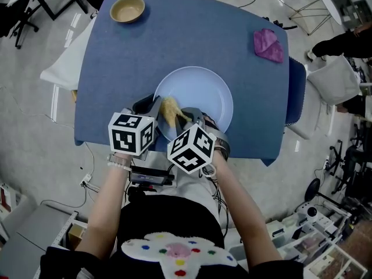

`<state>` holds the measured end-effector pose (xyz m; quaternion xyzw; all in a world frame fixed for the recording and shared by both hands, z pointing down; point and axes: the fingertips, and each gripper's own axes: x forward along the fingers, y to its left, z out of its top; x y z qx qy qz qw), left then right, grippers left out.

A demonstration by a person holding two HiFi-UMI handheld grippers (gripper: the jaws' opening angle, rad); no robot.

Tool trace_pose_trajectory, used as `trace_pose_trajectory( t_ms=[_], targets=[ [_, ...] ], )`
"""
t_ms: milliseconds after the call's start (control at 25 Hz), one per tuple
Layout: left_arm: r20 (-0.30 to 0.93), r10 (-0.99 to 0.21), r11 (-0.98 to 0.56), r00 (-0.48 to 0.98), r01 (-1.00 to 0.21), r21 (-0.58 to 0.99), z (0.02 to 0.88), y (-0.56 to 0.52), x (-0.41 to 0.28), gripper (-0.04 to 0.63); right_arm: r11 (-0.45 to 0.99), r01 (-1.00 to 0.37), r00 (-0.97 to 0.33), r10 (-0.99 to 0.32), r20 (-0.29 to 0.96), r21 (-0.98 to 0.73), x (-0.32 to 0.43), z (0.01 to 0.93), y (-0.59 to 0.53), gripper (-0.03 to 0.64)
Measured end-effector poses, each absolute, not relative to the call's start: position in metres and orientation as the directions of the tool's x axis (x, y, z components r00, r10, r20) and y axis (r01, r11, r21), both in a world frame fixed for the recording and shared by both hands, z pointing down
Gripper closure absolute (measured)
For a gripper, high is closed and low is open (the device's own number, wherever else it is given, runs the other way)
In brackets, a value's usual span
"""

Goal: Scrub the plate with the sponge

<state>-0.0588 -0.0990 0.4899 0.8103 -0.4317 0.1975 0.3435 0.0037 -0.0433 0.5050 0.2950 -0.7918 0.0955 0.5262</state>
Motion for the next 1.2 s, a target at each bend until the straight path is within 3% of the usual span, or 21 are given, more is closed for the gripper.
trace_pose_trajectory(
  t_ms=[640, 1200],
  targets=[
    [0.62, -0.573, -0.375, 0.536, -0.844, 0.382, 0.49, -0.099, -0.059, 0.538, 0.626, -0.771, -0.245, -0.462, 0.853, 0.117, 0.044, 0.5, -0.105, 0.574],
    [0.628, -0.575, -0.372, 0.524, -0.851, 0.37, 0.491, -0.098, -0.061, 0.538, 0.555, -0.803, -0.117, -0.502, 0.857, 0.216, 0.099, 0.5, -0.115, 0.574]
  ],
)
